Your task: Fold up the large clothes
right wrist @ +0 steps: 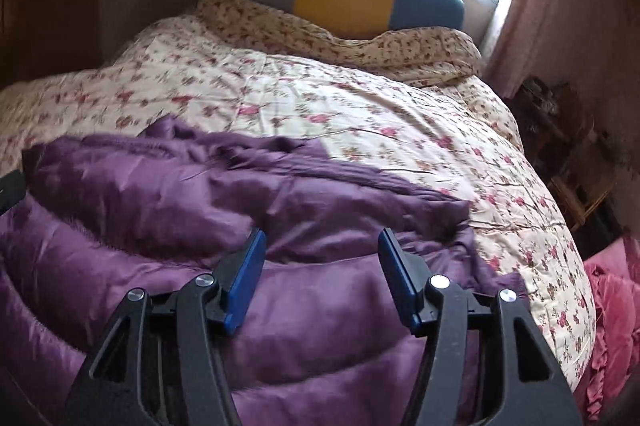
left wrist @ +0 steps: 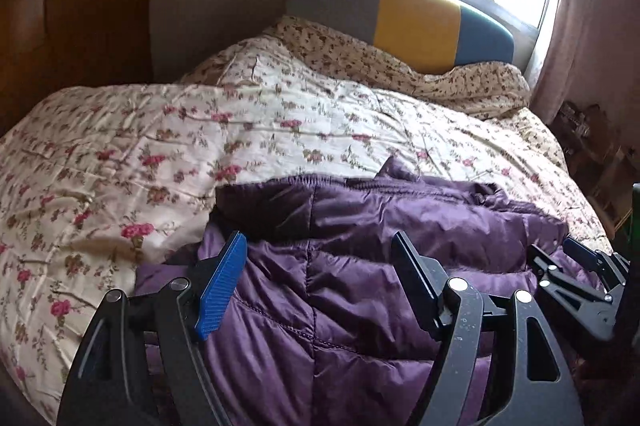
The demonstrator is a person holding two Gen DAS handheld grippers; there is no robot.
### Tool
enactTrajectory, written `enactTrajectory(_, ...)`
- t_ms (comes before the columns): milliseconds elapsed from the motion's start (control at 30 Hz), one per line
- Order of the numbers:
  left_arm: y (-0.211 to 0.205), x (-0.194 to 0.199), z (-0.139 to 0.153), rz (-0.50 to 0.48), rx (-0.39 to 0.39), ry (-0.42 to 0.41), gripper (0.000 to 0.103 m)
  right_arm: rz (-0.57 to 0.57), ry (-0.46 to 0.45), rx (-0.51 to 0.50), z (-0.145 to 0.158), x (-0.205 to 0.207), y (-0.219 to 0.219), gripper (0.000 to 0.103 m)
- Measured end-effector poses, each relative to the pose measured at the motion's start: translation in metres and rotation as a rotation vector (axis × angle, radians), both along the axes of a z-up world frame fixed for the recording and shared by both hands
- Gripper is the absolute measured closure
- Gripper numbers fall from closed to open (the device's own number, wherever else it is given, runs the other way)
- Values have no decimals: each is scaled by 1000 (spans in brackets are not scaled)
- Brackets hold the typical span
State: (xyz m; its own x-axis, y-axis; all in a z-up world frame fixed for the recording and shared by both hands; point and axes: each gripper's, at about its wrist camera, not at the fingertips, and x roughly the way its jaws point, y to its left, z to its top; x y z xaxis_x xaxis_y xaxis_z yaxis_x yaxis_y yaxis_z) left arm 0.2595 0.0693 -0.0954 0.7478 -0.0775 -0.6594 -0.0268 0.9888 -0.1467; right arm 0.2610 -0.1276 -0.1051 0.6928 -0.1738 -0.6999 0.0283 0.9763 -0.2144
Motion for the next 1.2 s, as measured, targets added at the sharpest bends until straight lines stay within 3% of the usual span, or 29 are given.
enactTrajectory(200,8,8,-32,11,-10,39,29,1,2,-47,-29,6,11,45)
enactTrajectory(400,6,13,-45,-2,-24,43,28,9,28,-44,-48,17,12,45)
enactTrajectory(733,1,14,-47,9,-2,48,27,9,26,-23,-51,19,9,45)
enactTrajectory(1200,6,10,-47,8,-27,30,27,11,25,-24,-49,19,7,45)
